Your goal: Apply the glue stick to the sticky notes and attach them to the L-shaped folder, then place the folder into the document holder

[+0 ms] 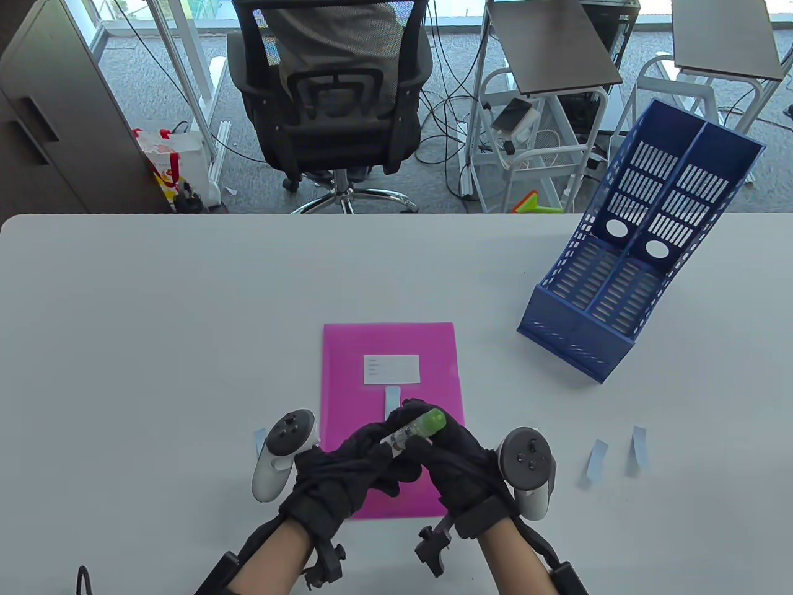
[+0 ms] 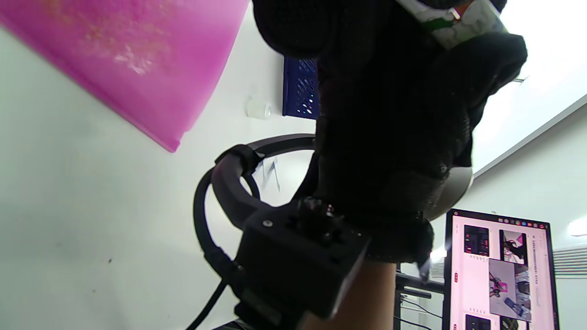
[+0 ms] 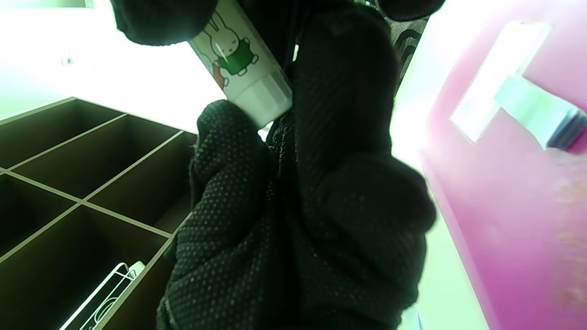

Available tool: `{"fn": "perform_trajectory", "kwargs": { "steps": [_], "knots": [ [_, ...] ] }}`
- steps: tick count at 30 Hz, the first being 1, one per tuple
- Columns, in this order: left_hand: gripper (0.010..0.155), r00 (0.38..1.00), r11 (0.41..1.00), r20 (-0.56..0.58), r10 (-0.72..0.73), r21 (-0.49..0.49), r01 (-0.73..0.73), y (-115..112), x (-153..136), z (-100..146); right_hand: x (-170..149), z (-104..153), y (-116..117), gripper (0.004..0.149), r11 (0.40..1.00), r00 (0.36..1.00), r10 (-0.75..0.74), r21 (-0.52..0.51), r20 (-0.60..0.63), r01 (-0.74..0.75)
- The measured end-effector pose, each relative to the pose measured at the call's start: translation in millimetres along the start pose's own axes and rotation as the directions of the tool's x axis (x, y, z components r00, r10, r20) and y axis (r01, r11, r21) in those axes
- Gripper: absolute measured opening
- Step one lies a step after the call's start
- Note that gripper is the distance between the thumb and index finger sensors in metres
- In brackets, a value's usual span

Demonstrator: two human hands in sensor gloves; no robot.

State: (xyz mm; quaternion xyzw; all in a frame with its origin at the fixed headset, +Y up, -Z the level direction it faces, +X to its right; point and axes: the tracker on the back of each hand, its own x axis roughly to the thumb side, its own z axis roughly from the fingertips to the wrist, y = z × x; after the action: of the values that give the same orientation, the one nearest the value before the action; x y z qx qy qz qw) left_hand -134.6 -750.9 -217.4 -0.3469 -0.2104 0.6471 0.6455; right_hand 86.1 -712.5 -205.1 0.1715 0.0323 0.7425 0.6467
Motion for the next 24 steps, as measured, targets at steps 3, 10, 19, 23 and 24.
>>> {"fn": "perform_trajectory", "kwargs": {
  "steps": [3,10,19,23,24],
  "knots": [
    [0.060,1.000,0.999,-0.006,-0.029,0.018,0.029,1,0,0,1,0,-1,0.054,1.000,1.000,-0.003,-0.001,0.000,0.003],
    [0.063,0.948,0.937,-0.009,0.319,-0.146,-0.316,-5,-18,-6,3,-1,3,0.053,0.997,1.000,-0.030,0.074,0.004,0.029],
    [0.058,0.981,0.971,-0.001,0.193,-0.148,-0.191,-6,-10,-7,3,-1,1,0.054,0.999,1.000,-0.022,0.050,0.006,0.022],
    [0.057,0.987,0.978,-0.001,0.162,-0.134,-0.161,-4,-10,-6,4,-1,0,0.054,0.998,1.000,0.006,0.058,0.009,-0.006],
    [0.057,0.986,0.977,0.002,0.169,-0.134,-0.168,-3,-10,-6,5,-1,-1,0.054,0.997,1.000,0.027,0.071,0.015,-0.028]
  ]
}}
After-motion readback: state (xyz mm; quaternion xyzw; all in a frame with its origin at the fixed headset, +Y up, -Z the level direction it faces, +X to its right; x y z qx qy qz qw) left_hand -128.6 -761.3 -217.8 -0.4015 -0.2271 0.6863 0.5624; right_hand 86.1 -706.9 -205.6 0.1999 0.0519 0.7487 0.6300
